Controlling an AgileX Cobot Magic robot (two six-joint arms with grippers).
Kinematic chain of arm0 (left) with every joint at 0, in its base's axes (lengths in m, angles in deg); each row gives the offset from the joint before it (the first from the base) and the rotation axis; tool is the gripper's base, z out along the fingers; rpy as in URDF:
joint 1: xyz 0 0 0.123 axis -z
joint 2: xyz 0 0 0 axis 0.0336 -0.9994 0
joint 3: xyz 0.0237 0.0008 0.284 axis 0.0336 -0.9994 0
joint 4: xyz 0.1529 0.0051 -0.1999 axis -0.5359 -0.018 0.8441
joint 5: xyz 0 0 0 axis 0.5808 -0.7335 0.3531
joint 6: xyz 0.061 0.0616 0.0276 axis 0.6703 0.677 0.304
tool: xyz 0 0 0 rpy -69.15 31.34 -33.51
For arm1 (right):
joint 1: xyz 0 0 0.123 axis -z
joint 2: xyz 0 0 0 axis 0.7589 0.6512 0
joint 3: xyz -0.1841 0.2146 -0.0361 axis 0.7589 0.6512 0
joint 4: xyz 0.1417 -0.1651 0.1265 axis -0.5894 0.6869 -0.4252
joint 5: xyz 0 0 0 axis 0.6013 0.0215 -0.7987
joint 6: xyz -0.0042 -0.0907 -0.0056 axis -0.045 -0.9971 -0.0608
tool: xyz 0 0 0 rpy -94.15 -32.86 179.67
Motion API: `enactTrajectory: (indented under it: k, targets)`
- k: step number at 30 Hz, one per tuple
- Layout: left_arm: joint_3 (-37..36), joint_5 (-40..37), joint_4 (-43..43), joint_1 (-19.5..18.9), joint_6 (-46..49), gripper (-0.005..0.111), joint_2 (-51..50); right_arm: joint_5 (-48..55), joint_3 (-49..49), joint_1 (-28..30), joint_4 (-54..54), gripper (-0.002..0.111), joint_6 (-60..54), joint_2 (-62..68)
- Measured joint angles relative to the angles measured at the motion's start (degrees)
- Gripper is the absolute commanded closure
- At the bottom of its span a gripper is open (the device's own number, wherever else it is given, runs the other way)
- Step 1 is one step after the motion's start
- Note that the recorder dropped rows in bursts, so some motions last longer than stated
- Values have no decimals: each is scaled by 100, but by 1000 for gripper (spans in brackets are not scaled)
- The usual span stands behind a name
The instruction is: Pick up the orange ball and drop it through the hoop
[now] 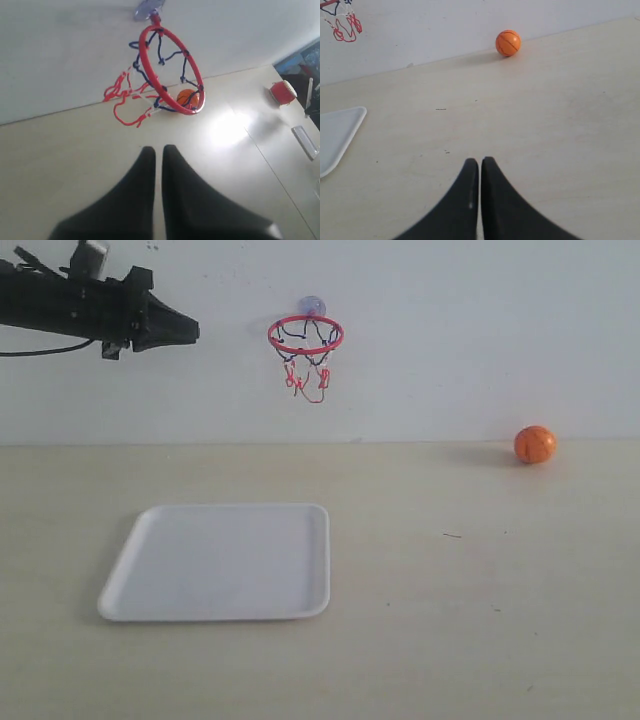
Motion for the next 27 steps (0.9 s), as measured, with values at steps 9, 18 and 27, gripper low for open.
enactTrajectory:
  k: [9, 18, 27]
  targets:
    - [-2334, -58, -11, 99, 768, 103, 1207, -12, 0, 0, 0, 107, 0, 0]
    - [-5945, -59, 991, 52, 2582, 103, 2805, -12, 0, 0, 0, 107, 0, 0]
    - [-9061, -59, 2668, 52, 4669, 103, 4393, 0, 0, 0, 0, 107, 0, 0]
